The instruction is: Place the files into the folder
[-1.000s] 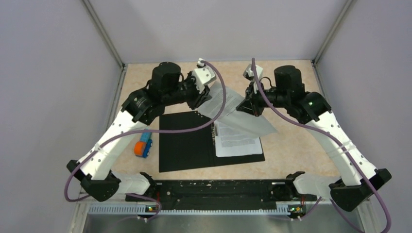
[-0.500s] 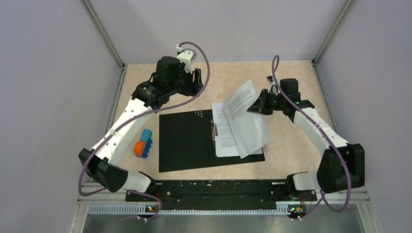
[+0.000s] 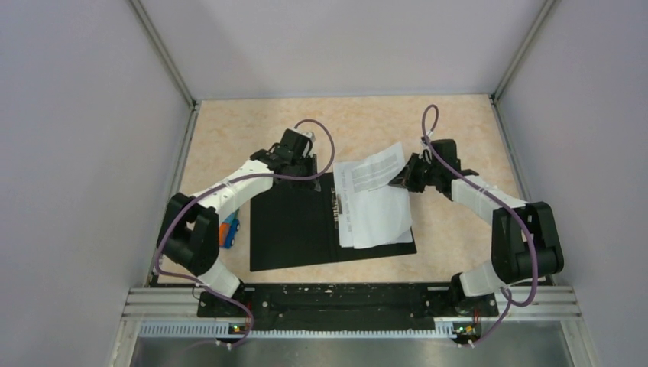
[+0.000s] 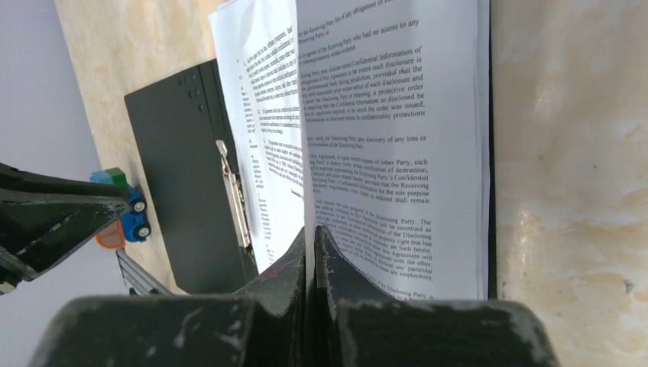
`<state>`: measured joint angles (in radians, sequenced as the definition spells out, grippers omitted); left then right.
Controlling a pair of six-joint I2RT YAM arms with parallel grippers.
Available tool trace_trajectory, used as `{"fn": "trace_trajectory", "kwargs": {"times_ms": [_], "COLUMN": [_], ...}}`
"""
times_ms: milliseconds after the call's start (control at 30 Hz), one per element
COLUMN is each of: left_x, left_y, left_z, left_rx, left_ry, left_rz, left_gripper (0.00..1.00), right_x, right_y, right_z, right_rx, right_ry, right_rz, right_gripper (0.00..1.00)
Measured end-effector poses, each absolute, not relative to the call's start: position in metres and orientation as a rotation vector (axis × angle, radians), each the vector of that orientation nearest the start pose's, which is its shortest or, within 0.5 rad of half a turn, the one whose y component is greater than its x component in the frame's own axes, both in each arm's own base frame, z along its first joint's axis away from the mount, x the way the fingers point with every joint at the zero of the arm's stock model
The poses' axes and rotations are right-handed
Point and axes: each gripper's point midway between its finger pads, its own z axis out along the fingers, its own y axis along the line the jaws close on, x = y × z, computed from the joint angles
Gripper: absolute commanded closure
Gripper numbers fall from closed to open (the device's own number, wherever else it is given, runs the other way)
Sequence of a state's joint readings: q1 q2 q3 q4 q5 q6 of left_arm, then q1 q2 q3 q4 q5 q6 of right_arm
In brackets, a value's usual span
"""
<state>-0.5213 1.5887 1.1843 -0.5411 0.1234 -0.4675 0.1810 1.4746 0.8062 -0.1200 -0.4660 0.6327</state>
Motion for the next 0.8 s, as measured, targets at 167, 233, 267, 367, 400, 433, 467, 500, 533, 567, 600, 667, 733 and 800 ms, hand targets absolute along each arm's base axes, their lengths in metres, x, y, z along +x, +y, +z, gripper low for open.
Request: {"fn": "trace_trajectory", "kwargs": {"times_ms": [167, 233, 267, 367, 400, 433, 467, 500, 533, 567, 600, 667, 733, 800], "left_x": [0.319, 0.320, 0.320, 0.322, 0.323, 0.323, 0.323, 0.323, 0.323, 0.323, 0.323, 0.324, 0.324, 0.324], "left_y": [-0.236, -0.239, -0.240, -0.244, -0.246, -0.247, -0.248, -0.249, -0.250, -0.251, -0.252, -0.254, -0.254, -0.255], "left_z": [0.097, 0.093, 0.091, 0.084, 0.083, 0.080, 0.078, 0.076, 0.073, 0.072, 0.070, 0.067, 0.064, 0.063], "left_rx": [0.080, 0.070, 0.066, 0.055, 0.054, 0.050, 0.044, 0.040, 0.038, 0.036, 0.035, 0.032, 0.029, 0.027], "left_ry": [2.629, 2.637, 2.640, 2.651, 2.654, 2.658, 2.664, 2.670, 2.675, 2.679, 2.680, 2.687, 2.692, 2.694], "left_rz": [-0.579, -0.595, -0.599, -0.616, -0.621, -0.628, -0.634, -0.639, -0.644, -0.649, -0.654, -0.660, -0.661, -0.664], "left_gripper": [0.77, 0.79, 0.80, 0.83, 0.83, 0.84, 0.85, 0.86, 0.86, 0.86, 0.87, 0.87, 0.88, 0.88], "right_x": [0.340, 0.342, 0.343, 0.346, 0.347, 0.348, 0.349, 0.349, 0.349, 0.349, 0.349, 0.347, 0.345, 0.343], "right_y": [0.162, 0.162, 0.162, 0.165, 0.166, 0.167, 0.169, 0.171, 0.173, 0.176, 0.179, 0.185, 0.190, 0.193], "right_z": [0.084, 0.080, 0.078, 0.076, 0.077, 0.078, 0.078, 0.079, 0.079, 0.078, 0.077, 0.074, 0.071, 0.068], "right_rx": [0.320, 0.322, 0.322, 0.306, 0.301, 0.295, 0.288, 0.280, 0.270, 0.260, 0.251, 0.236, 0.219, 0.209], "right_ry": [2.424, 2.428, 2.428, 2.419, 2.412, 2.406, 2.401, 2.397, 2.394, 2.393, 2.396, 2.406, 2.414, 2.422], "right_rz": [0.908, 0.906, 0.907, 0.910, 0.911, 0.912, 0.912, 0.914, 0.917, 0.918, 0.920, 0.921, 0.922, 0.921], "right_gripper": [1.00, 1.00, 1.00, 1.00, 1.00, 1.00, 1.00, 1.00, 1.00, 1.00, 1.00, 1.00, 1.00, 1.00]}}
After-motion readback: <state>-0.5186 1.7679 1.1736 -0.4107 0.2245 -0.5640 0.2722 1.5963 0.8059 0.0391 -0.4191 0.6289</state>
